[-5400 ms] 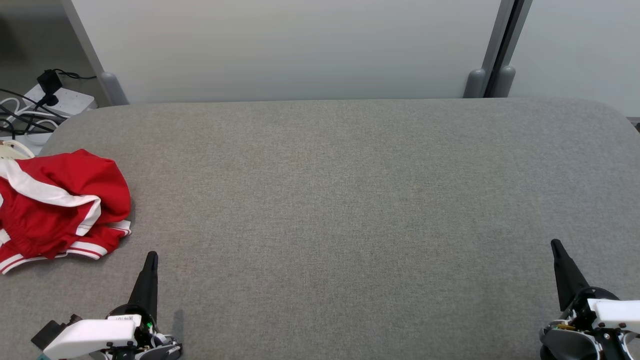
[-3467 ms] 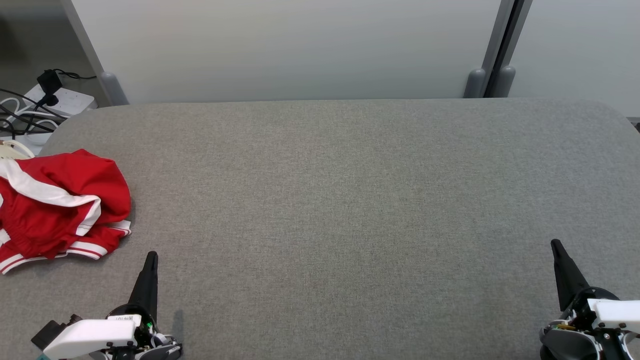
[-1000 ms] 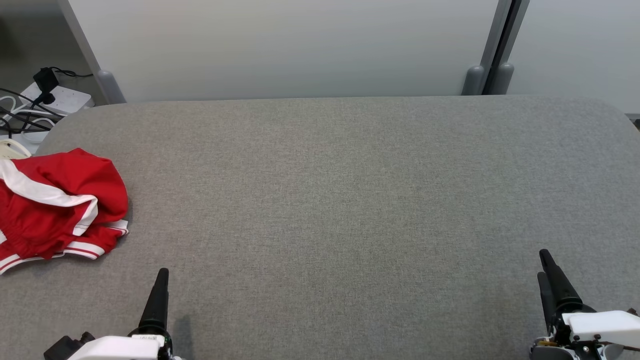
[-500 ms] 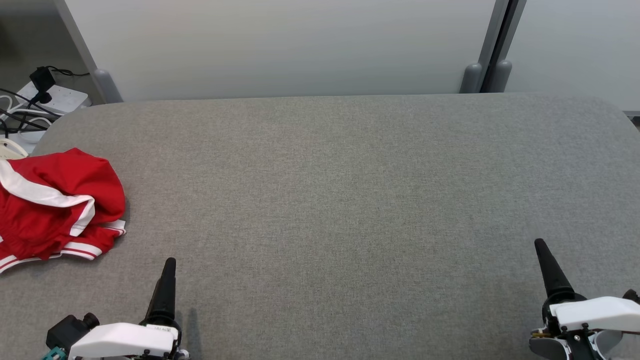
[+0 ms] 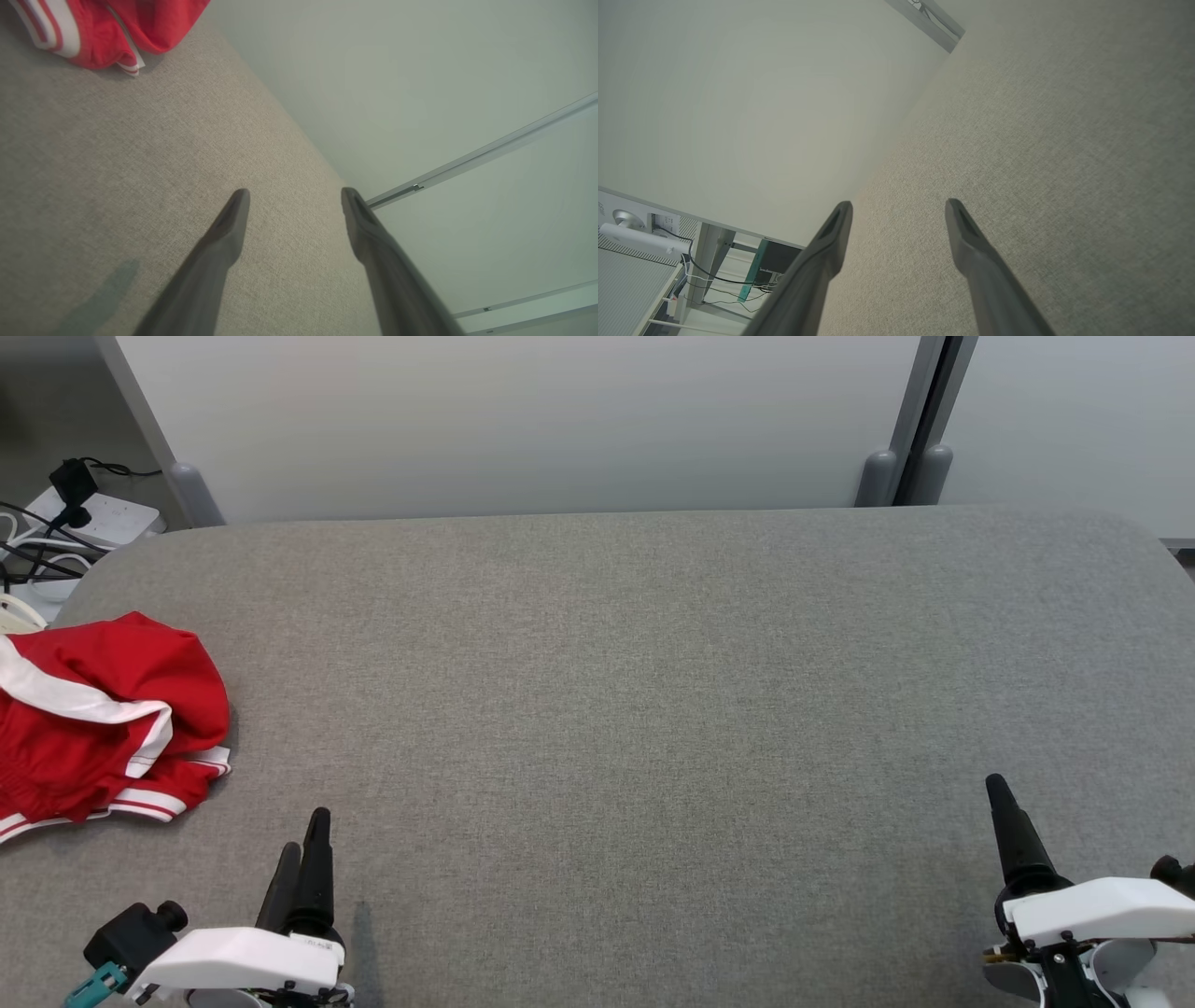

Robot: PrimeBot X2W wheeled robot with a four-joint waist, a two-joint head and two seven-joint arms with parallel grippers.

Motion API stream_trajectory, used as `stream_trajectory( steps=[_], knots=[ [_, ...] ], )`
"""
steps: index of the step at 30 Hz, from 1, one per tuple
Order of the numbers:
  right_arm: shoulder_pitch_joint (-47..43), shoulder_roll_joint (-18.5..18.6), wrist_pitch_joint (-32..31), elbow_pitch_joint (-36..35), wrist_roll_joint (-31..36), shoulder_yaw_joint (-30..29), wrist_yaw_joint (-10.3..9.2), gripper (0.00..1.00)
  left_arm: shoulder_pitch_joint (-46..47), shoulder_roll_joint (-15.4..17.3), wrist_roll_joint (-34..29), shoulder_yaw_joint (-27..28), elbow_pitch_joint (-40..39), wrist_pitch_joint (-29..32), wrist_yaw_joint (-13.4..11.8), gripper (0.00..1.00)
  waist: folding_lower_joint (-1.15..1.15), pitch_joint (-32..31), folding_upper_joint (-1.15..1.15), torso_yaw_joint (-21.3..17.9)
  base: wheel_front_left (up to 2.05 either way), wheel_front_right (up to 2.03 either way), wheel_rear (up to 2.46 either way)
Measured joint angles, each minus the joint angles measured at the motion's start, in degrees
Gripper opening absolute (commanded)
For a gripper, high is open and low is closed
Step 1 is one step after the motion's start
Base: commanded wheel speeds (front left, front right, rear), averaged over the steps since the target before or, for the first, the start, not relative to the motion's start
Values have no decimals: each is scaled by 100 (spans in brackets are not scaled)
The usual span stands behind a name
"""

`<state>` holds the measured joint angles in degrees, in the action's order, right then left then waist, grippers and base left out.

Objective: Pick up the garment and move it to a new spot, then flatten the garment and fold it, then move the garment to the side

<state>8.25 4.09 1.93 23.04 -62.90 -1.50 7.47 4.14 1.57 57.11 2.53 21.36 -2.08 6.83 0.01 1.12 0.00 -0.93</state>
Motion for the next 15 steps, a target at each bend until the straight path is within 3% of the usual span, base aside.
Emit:
stream_trajectory(
  steps=[15],
  knots=[
    [221,126,243,226,814,222,0,100,138,-16,-1026,31,254,-256,1,100,0,16,0,-19,0,0,0]
  ],
)
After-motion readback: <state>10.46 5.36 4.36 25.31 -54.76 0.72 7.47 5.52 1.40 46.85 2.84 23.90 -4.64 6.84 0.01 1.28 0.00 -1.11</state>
